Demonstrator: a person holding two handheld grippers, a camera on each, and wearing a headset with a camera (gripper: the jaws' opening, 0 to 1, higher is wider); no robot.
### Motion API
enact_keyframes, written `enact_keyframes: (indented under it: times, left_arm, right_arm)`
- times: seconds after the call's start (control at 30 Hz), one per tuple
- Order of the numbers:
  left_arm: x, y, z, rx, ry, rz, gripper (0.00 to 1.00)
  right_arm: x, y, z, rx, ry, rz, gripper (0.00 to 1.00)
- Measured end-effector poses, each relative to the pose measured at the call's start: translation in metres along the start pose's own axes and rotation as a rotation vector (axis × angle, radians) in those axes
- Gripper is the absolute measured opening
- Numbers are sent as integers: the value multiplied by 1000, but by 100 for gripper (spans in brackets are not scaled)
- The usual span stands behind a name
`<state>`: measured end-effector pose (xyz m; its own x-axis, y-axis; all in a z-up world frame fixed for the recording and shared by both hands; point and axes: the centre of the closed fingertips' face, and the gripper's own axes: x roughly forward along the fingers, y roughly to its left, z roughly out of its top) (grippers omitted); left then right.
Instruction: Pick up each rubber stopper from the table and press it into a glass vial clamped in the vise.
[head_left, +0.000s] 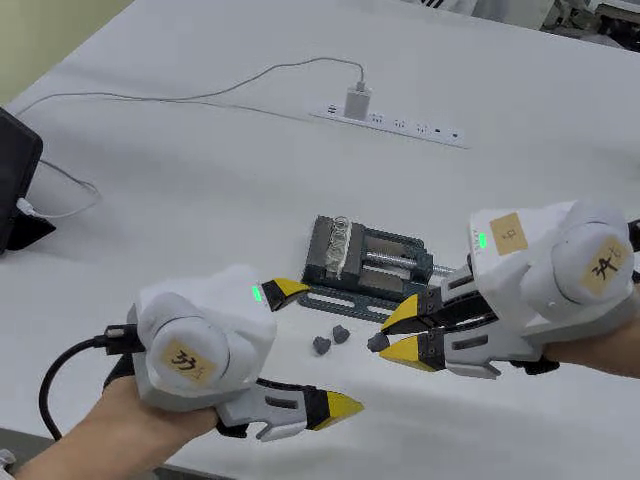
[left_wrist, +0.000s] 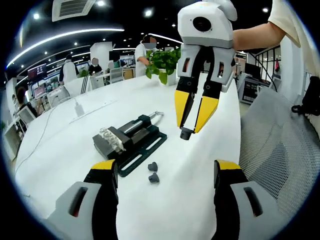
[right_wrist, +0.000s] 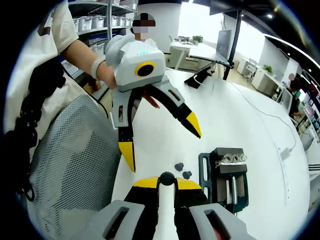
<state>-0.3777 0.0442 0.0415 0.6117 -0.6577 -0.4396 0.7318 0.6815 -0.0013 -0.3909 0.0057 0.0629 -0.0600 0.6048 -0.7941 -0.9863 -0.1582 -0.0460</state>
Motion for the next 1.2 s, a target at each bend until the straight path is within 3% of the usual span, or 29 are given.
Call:
enact_keyframes:
  times: [0.1, 0.57, 0.97, 1.2]
  left_arm:
    - [-1, 8, -4, -7, 4, 41, 100]
    - [-10, 20, -9, -28, 4, 88, 99]
    - [-14, 20, -15, -32, 16, 95, 99]
    - [-15, 22, -18, -20, 32, 94, 99]
  right_arm:
    - [-1, -5, 1, -15, -2, -6, 6]
    - [-7, -33, 6, -75, 54, 1, 6]
    - [-19, -76, 14, -149, 136, 20, 6]
    - [-22, -97, 11, -216, 231, 71, 6]
